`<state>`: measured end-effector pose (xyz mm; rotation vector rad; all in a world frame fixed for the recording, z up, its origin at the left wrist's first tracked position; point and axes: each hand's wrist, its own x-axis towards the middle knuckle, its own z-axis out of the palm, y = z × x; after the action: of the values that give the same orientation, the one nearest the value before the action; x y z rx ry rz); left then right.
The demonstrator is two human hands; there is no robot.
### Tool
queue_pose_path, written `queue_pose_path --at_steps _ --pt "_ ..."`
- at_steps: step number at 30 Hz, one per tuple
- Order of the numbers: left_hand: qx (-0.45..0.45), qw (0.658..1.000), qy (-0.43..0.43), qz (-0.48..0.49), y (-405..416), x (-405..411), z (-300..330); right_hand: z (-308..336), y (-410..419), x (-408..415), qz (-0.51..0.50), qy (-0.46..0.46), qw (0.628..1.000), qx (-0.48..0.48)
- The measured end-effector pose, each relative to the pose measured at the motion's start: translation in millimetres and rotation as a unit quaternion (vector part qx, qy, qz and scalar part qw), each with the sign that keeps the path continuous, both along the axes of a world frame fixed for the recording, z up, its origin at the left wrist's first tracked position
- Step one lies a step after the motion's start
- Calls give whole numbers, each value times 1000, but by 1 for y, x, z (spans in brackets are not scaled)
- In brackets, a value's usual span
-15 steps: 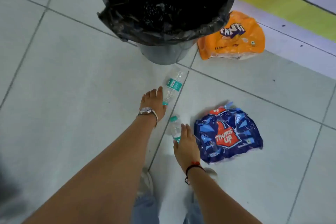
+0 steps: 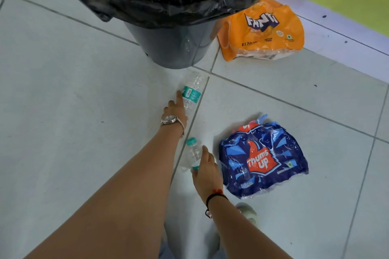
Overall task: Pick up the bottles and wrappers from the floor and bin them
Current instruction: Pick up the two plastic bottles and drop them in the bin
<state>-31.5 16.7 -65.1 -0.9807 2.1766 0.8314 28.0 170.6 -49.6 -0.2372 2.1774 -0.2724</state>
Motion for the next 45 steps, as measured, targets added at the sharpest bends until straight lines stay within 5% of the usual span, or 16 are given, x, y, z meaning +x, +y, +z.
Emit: queue_pose_path --at_steps 13,18,26,35,40,45 --pt "25 994 44 100 -15 22 22 22 -12 -9 -62 38 997 -22" --pt "36 966 118 228 -17 43 88 81 -26 -27 -92 72 992 -43" --pt "67 967 113 217 -4 54 233 213 -47 -90 -149 142 973 -105" --pt "-53 864 292 406 0 -5 342 321 -87 -168 -110 250 939 -211" --pt "-81 907 264 318 -91 -59 323 314 -148 -219 -80 233 943 -226" --pt "-64 960 149 230 -145 -94 290 275 -196 -241 -97 197 952 -213"
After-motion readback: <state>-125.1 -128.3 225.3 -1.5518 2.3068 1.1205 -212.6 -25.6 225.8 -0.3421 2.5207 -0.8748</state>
